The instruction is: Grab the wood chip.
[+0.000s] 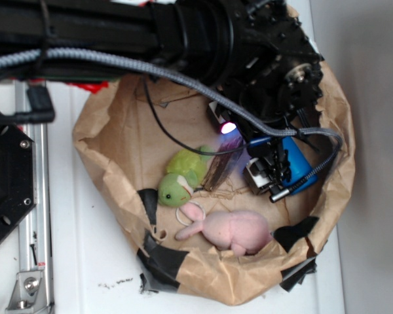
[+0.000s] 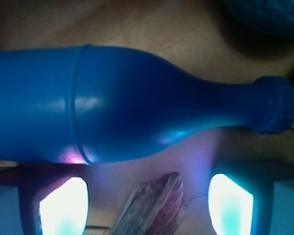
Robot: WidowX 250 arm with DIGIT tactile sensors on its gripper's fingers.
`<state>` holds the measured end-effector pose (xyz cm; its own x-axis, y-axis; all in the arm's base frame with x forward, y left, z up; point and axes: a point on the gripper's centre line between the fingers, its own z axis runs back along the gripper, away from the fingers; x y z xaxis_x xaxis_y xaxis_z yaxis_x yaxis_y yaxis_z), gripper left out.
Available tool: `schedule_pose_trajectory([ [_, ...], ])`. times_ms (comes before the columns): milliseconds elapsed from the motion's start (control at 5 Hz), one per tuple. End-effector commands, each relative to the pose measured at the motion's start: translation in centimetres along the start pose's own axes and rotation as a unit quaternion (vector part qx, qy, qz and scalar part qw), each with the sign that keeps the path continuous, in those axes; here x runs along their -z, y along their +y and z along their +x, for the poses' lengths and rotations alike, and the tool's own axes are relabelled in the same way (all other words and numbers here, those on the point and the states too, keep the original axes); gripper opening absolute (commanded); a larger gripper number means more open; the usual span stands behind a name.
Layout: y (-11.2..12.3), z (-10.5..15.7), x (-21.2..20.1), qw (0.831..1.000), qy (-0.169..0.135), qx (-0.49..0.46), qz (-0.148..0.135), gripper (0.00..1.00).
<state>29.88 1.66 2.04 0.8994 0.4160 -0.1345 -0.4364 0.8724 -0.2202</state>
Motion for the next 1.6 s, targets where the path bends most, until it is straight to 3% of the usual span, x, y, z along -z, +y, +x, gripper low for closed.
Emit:
schedule_pose_trajectory([
  [0,-1.4,-2.6,0.9,1.0,0.011,-0.012,0.003,0.0],
  [600,-2.1,-3.1,1.9,1.0,0.0,-0.005,0.015,0.0],
  [800,-2.1,-1.7,-1.4,0.999,-0.039,0.028,0.023,0.0],
  [1000,-1.8,0.0,-7.0,0.983,-0.154,0.093,0.027,0.0],
  [1200,-1.9,0.2,-12.4,0.968,-0.208,0.137,0.02,0.0],
  [1400,-2.5,0.2,-14.4,0.964,-0.207,0.165,-0.01,0.0],
])
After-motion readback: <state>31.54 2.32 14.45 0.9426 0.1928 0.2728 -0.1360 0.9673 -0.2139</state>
